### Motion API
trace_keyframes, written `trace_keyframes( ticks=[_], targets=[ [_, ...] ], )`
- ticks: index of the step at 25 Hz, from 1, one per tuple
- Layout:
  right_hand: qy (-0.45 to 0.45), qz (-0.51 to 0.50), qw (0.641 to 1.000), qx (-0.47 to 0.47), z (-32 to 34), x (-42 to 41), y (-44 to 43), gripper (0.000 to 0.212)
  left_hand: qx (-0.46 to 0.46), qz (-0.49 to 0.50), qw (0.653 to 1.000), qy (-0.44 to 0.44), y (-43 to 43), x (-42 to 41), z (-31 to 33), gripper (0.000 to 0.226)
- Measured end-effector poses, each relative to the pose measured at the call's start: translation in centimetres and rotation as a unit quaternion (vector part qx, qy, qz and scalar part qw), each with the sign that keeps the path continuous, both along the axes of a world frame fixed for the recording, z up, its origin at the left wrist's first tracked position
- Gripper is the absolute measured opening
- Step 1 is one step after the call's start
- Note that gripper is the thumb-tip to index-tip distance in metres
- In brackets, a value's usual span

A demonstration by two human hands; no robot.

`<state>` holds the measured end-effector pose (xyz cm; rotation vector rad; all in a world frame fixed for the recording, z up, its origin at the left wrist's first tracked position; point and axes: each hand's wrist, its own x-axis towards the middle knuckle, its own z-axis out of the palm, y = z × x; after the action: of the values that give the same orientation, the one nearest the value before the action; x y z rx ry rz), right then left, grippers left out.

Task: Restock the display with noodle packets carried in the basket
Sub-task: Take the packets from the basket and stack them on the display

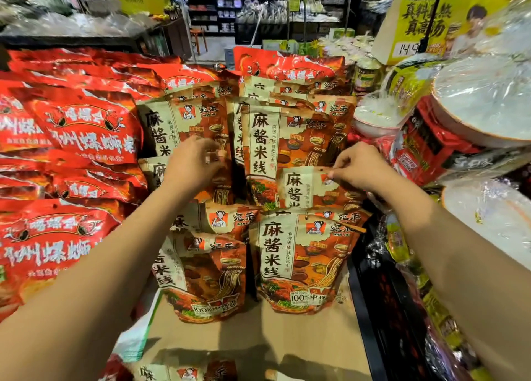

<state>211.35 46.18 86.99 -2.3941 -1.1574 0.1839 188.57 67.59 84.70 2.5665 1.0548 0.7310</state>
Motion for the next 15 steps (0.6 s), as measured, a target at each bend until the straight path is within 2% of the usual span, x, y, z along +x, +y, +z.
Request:
trace_keyframes(
  ticks=[3, 6, 8, 10, 12, 14, 15],
  targets=[
    [-0.048, 0.025, 0.993, -0.101, 0.6, -0.2, -0.1, 0.005, 0.001, 0.032, 0.989, 0.142, 1.9, -0.8, -0.8, 0.062],
    [-0.04, 0.072, 0.991, -0.103, 0.3, -1.1, 0.0, 0.015, 0.024, 0.005, 0.981, 0.19, 2.1, -1.2, -0.3, 0.041],
    [0.003, 0.081, 0.995, -0.059, -0.2, -1.4, 0.0, 0.019, -0.039, -0.038, 0.987, 0.149, 1.8, -1.6, -0.1, 0.024],
    [0.043, 0.072, 0.996, 0.001, -0.1, -1.2, 0.0, 0.009, -0.095, -0.046, 0.991, 0.079, 1.3, -2.2, 0.3, 0.018],
    [0.05, 0.061, 0.996, 0.039, 0.2, -1.0, 0.4, 0.009, -0.175, -0.041, 0.984, -0.003, 0.8, -2.6, 1.3, 0.013],
    [0.05, 0.067, 0.996, 0.016, 0.1, -1.4, 1.1, 0.012, -0.226, -0.057, 0.972, -0.022, -0.2, -2.0, 2.1, 0.009],
    [0.033, 0.081, 0.996, -0.023, -0.3, -1.9, 1.4, 0.012, -0.22, -0.071, 0.973, -0.001, -0.8, -1.5, 2.3, 0.011]
  ],
)
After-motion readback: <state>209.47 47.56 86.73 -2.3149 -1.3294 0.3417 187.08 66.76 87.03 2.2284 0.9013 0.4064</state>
